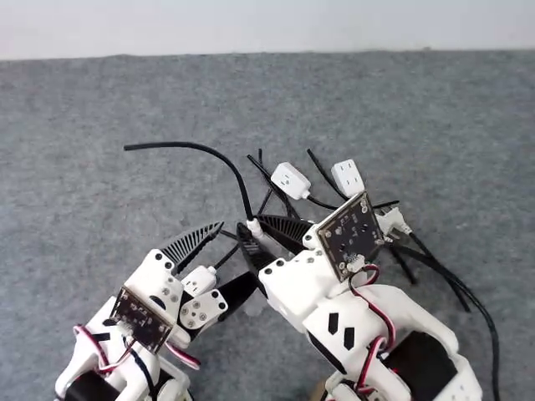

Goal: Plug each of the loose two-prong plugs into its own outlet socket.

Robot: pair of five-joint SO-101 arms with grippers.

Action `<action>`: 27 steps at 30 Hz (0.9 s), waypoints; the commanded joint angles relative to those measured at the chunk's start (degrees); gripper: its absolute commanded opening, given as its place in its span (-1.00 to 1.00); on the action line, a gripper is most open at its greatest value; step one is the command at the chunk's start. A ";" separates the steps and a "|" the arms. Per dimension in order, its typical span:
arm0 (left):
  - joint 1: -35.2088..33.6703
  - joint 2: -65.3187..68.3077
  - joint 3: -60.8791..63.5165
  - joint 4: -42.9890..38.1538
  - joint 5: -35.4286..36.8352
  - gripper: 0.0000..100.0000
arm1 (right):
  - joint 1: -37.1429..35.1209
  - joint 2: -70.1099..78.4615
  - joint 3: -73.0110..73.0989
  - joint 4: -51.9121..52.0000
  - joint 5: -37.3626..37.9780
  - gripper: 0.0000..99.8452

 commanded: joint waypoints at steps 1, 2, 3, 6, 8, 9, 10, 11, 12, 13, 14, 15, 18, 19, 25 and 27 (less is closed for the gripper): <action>-0.44 -1.05 -0.22 -1.58 0.18 -0.46 | -0.57 -0.57 -3.08 0.40 0.70 -0.99; -0.44 -1.05 -0.22 -1.49 0.18 -0.46 | -0.57 -0.57 -3.08 0.40 0.70 -0.99; -0.44 -1.05 -0.13 -1.49 0.18 -0.46 | -0.57 -0.57 -3.08 0.40 0.70 -0.99; -2.29 -1.05 0.66 -1.76 0.35 -0.46 | -0.57 -0.57 -3.08 0.48 0.70 -0.99; -4.31 -1.05 1.80 -3.34 0.62 -0.46 | -0.57 -0.57 -3.08 0.48 0.70 -0.99; -5.36 -1.05 2.51 -4.31 0.62 -0.46 | -0.57 -0.57 -3.08 0.92 0.70 -0.99; -6.51 -1.05 3.21 -5.19 0.62 -0.46 | -0.57 -0.57 -3.25 1.63 0.70 -0.99; -7.12 -1.05 4.00 -5.80 0.62 -0.46 | -0.66 -0.66 -3.34 1.98 0.70 -0.99; -7.56 -1.05 4.88 -6.42 0.62 -0.46 | -0.66 -0.66 -3.34 2.07 0.70 -0.99; -7.74 -1.05 5.49 -6.68 0.62 -0.46 | -0.66 -0.66 -3.34 2.33 0.70 -0.99; -7.82 -1.05 5.85 -6.77 0.53 -0.46 | -0.66 -0.66 -3.34 2.59 0.70 -0.99; -7.82 -1.05 6.11 -6.77 0.44 -0.46 | -0.66 -0.66 -3.34 2.95 0.70 -0.99; -7.82 -1.05 6.11 -6.68 0.44 -0.46 | -0.66 -0.66 -3.25 3.21 0.70 -0.99; -7.82 -1.05 6.11 -6.68 0.44 -0.46 | -0.66 -0.66 -3.16 3.21 0.70 -0.99; -7.91 -1.05 6.29 -6.42 0.44 -0.46 | -0.57 -0.66 -2.99 4.00 0.70 -0.99; -7.91 -1.05 6.37 -6.33 0.44 -0.46 | -0.57 -0.66 -2.99 4.35 0.70 -0.99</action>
